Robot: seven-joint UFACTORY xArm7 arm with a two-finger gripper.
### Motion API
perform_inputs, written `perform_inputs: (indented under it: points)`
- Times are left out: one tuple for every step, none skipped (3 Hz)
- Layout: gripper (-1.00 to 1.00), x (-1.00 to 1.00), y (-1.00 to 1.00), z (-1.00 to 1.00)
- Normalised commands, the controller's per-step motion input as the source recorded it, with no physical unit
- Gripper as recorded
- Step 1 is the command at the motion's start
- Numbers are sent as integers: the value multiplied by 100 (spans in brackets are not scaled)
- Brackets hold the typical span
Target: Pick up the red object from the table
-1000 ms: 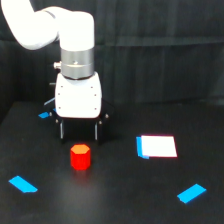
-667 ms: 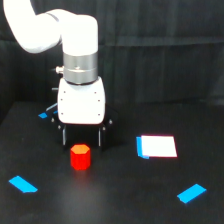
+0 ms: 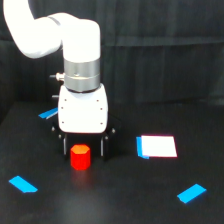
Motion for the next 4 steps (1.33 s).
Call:
perform_inputs:
  points:
    - [85,-14,-38,-36]
    - [6,-5,-17,-41]
    - [-75,-12,-10,-42]
    - [-100,4,6,-35]
